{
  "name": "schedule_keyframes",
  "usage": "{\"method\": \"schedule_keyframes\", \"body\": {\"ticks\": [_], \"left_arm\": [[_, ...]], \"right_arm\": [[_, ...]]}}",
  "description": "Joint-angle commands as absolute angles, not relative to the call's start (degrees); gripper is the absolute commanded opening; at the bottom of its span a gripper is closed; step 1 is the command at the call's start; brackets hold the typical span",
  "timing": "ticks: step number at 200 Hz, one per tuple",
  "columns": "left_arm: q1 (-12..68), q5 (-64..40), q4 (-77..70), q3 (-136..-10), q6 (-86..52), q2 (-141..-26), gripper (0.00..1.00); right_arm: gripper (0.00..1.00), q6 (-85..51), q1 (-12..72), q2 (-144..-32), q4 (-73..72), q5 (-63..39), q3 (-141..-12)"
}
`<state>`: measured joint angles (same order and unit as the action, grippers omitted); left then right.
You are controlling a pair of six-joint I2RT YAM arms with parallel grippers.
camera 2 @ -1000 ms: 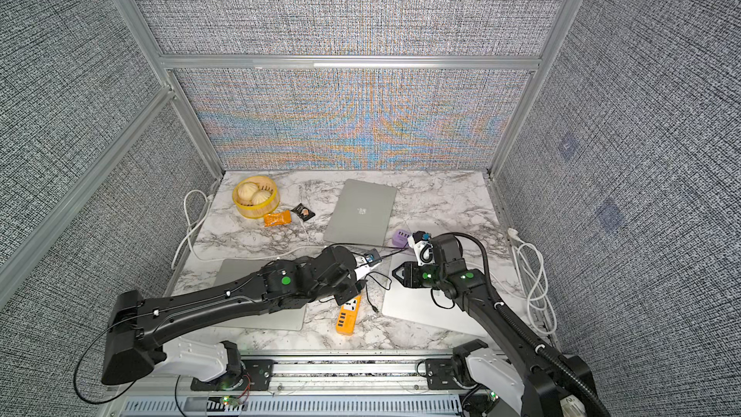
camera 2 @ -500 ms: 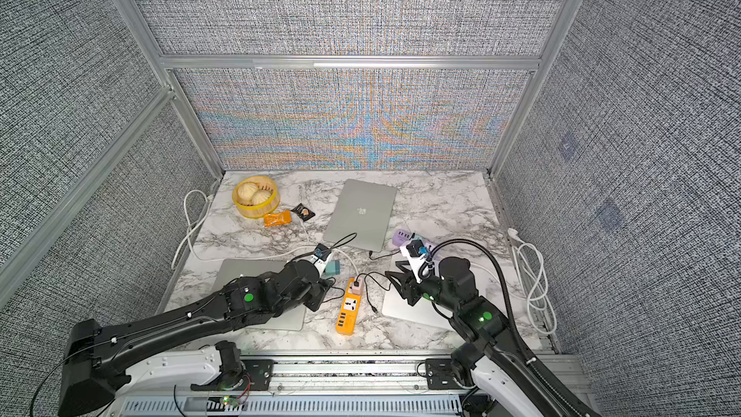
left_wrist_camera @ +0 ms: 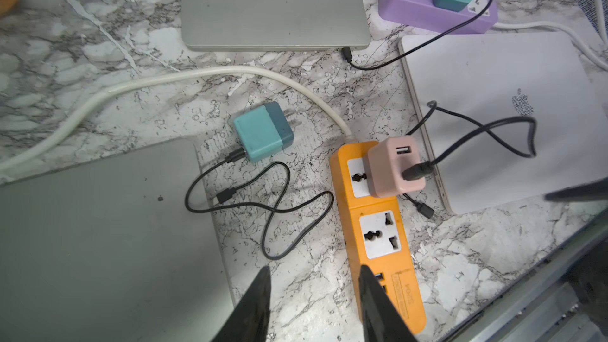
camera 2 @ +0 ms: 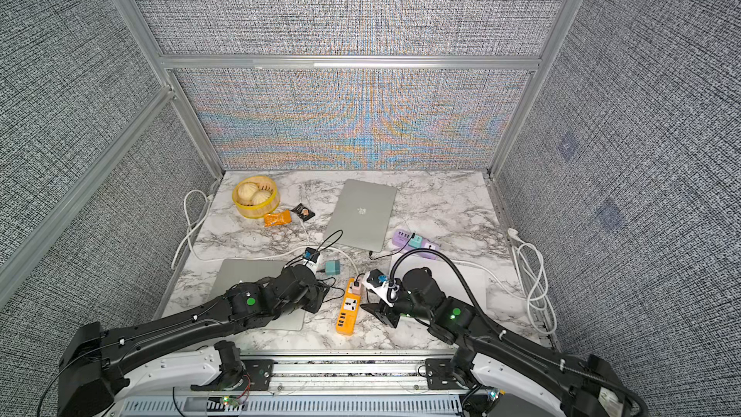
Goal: Unplug the laptop charger
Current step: Remove the plug from the socket.
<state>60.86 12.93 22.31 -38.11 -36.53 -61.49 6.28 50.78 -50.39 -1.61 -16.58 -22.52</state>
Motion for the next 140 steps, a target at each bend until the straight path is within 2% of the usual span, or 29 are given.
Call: {"method": "schedule_keyframes", "body": {"ticks": [1, 43, 140], "left_arm": [[59.97, 9.26, 19.33, -37.14, -39.28, -62.24, 0.43], [59.07, 5.29, 17.92, -36.35, -40.59, -64.61, 0.43], [58.89, 1.99, 14.07, -34.28, -42.96, -67.89, 0.42]], "right_arm": [[0.53, 7.67, 51.33, -55.44, -10.20, -14.78, -22.13], [0.57, 6.94, 50.60, -62.52, -17.84, -13.92, -21.95], [0.67, 8.74, 45.46, -67.97, -17.11, -18.35, -23.26]]}}
